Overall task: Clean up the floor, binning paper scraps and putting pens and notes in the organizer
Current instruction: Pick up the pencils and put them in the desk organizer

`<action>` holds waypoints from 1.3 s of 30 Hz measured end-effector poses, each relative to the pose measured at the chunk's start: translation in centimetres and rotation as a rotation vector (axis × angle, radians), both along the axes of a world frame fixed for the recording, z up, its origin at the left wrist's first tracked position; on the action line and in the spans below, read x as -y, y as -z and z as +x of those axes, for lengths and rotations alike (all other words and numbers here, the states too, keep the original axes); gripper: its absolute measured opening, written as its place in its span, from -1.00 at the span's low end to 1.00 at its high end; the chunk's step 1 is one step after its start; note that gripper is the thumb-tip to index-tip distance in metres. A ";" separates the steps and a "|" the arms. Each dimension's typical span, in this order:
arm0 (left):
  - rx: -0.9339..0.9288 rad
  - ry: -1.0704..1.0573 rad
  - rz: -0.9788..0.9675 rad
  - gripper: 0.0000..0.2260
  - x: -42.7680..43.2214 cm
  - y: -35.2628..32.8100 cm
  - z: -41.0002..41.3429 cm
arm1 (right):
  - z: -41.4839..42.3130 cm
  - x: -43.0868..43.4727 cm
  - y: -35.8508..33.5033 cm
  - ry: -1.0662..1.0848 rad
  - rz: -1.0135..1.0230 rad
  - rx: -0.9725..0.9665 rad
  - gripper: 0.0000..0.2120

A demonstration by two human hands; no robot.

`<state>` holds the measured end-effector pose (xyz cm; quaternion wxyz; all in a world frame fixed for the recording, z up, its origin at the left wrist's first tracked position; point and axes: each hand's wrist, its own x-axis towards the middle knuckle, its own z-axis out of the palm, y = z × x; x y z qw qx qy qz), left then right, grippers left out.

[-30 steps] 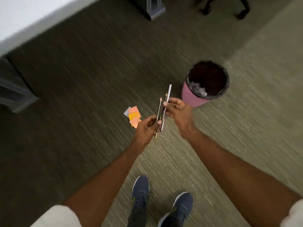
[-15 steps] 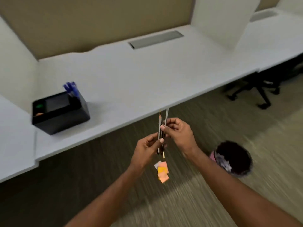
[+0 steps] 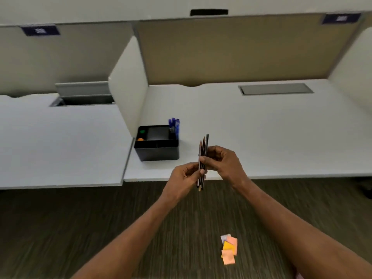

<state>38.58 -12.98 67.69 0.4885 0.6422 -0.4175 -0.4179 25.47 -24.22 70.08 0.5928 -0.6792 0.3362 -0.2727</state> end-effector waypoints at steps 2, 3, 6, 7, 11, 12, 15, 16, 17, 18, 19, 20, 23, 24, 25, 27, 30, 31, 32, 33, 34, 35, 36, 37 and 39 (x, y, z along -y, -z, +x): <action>0.055 -0.050 -0.017 -0.77 -0.1 -1.3 1.8 | 2.2 0.3 -1.1 -0.051 -0.028 0.006 -0.77; 0.080 -0.068 -0.019 -0.78 -0.1 -1.9 2.7 | 3.2 0.4 -1.6 -0.074 -0.045 0.007 -0.77; 0.151 -0.107 -0.017 -0.79 0.2 -3.0 5.1 | 5.9 0.7 -2.7 -0.127 -0.101 0.023 -0.77; 0.177 -0.115 -0.014 -0.78 0.4 -3.3 6.0 | 6.8 0.9 -3.0 -0.141 -0.120 0.023 -0.78; 0.242 -0.101 -0.028 -0.77 1.8 -3.9 9.4 | 9.8 2.6 -3.7 -0.166 -0.173 0.016 -0.78; 0.260 -0.105 -0.037 -0.77 2.4 -3.9 10.4 | 10.6 3.1 -3.8 -0.166 -0.199 0.018 -0.77; 0.321 -0.123 -0.079 -0.78 4.6 -3.8 13.3 | 13.1 4.6 -4.0 -0.143 -0.253 0.037 -0.75; 0.336 -0.128 -0.092 -0.78 5.3 -3.6 14.1 | 13.9 5.0 -3.8 -0.128 -0.262 0.042 -0.75; 0.349 -0.133 -0.098 -0.78 6.1 -3.3 15.1 | 14.8 5.5 -3.6 -0.113 -0.266 0.043 -0.77; 0.366 -0.135 -0.098 -0.78 6.8 -2.9 15.9 | 15.7 5.9 -3.2 -0.095 -0.263 0.041 -0.78; 0.392 -0.130 -0.094 -0.77 7.4 -2.4 16.7 | 16.4 6.3 -2.7 -0.077 -0.259 0.037 -0.80; 0.425 -0.121 -0.087 -0.77 7.9 -1.9 17.4 | 17.1 6.7 -2.1 -0.059 -0.257 0.029 -0.81; 0.462 -0.086 -0.061 -0.79 9.0 0.1 19.4 | 18.7 7.5 0.2 -0.022 -0.231 -0.004 -0.81; 0.462 -0.073 -0.048 -0.80 9.3 0.8 20.0 | 19.0 7.6 1.1 -0.016 -0.222 -0.015 -0.82; 0.466 -0.055 -0.027 -0.81 9.5 1.6 20.4 | 19.2 7.7 2.0 -0.012 -0.215 -0.029 -0.83; 0.475 -0.001 0.017 -0.82 10.0 3.3 21.2 | 19.3 7.7 3.9 -0.003 -0.202 -0.062 -0.86; 0.526 0.063 0.055 -0.83 10.6 5.3 21.7 | 19.5 7.8 6.0 0.012 -0.175 -0.089 -0.88; 0.535 0.073 0.063 -0.82 10.7 5.7 21.8 | 19.6 7.9 6.6 0.016 -0.165 -0.096 -0.87; 0.538 0.084 0.066 -0.81 10.8 6.0 21.9 | 19.8 8.0 7.0 0.018 -0.159 -0.103 -0.87; 0.541 0.092 0.070 -0.79 10.9 6.3 21.9 | 19.9 8.0 7.5 0.016 -0.160 -0.112 -0.86; 0.552 0.099 0.074 -0.78 10.8 6.7 21.9 | 20.0 8.0 7.9 0.012 -0.167 -0.122 -0.85; 0.569 0.103 0.076 -0.76 10.8 7.0 22.0 | 20.1 8.1 8.3 0.011 -0.175 -0.131 -0.84; 0.583 0.103 0.073 -0.75 10.7 7.3 22.1 | 20.2 8.1 8.7 0.015 -0.180 -0.140 -0.83; 0.594 0.105 0.069 -0.74 10.6 7.6 22.3 | 20.2 8.1 8.9 0.024 -0.180 -0.149 -0.81; 0.615 0.118 0.058 -0.73 10.5 7.9 22.5 | 20.1 8.1 9.3 0.042 -0.180 -0.163 -0.79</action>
